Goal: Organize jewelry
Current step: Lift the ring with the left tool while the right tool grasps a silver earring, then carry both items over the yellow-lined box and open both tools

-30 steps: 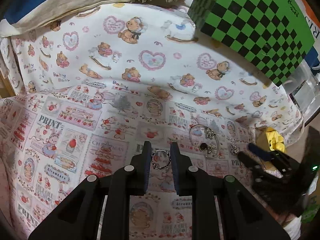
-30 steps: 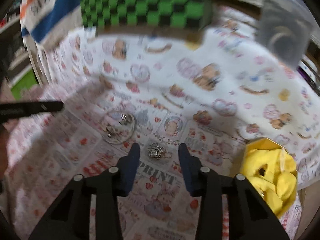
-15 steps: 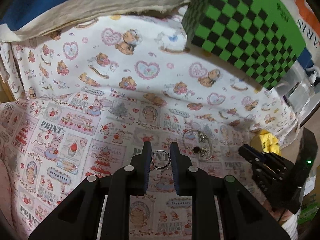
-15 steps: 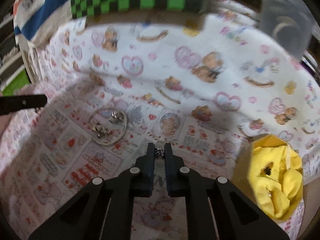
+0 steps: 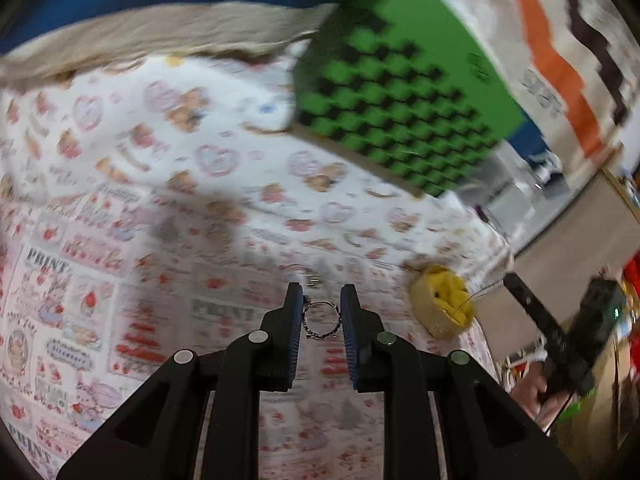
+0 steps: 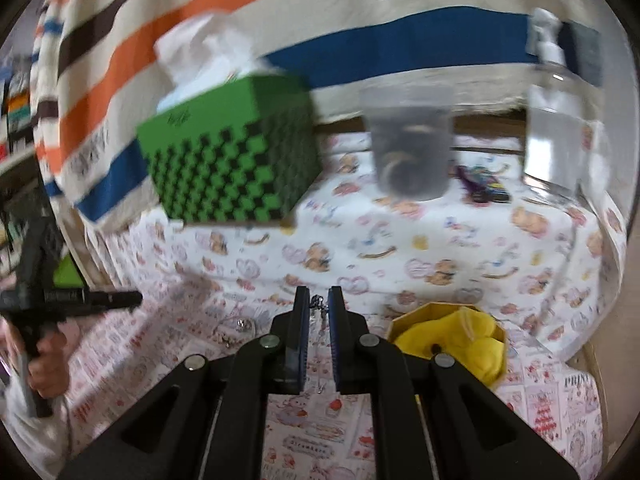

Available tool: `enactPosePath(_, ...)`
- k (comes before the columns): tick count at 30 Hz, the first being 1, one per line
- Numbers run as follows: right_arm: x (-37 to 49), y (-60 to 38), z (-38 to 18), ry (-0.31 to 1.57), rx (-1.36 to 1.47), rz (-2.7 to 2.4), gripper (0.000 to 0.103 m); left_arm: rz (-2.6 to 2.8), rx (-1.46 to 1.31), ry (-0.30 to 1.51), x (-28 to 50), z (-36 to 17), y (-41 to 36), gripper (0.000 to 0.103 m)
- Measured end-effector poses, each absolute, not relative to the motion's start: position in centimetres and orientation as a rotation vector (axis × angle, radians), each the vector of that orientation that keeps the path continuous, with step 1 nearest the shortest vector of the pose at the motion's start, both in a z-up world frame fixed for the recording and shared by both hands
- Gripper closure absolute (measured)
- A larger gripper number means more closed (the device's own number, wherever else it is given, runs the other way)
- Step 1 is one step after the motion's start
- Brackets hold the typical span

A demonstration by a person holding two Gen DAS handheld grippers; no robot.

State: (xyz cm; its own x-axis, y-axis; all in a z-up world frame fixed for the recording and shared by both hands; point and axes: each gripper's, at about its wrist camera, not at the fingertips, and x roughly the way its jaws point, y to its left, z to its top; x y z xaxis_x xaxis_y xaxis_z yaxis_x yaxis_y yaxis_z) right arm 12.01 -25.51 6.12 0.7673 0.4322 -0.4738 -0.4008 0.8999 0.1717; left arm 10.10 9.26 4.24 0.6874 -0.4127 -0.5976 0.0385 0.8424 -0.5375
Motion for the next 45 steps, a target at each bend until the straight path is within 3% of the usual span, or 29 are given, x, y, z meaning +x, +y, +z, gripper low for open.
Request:
enactPosePath(16,12.1,-32.9,6.9,0.45,0.241,0.372,0.095,-0.301,-0.262,0.756,14.4,9.4,-5.7,0.085)
enactPosePath(24,12.3,-35.6,6.4,0.447,0.325,0.374,0.095,-0.47,-0.282,0.863,18.3,7.0,-13.0,0.085)
enactPosePath(35,14.9,-36.2,3.0,0.514,0.418,0.417,0.094,-0.593,-0.385,1.001,21.9,1.9,-16.0,0.085)
enactPosePath(37,15.3,-36.5,2.5,0.527,0.433,0.406,0.094,-0.588,-0.368,0.995,21.8,1.6,-15.9,0.077)
enactPosePath(38,15.4,-36.7,2.3,0.534,0.444,0.404,0.093,-0.58,-0.365,0.989,21.8,1.6,-15.7,0.072)
enactPosePath(40,15.5,-37.2,2.3,0.536,0.47,0.407,0.091,-0.554,-0.365,0.976,21.7,1.8,-15.1,0.071)
enactPosePath(45,15.1,-38.4,2.7,0.515,0.512,0.411,0.072,-0.484,-0.299,0.908,20.2,3.3,-13.1,0.065)
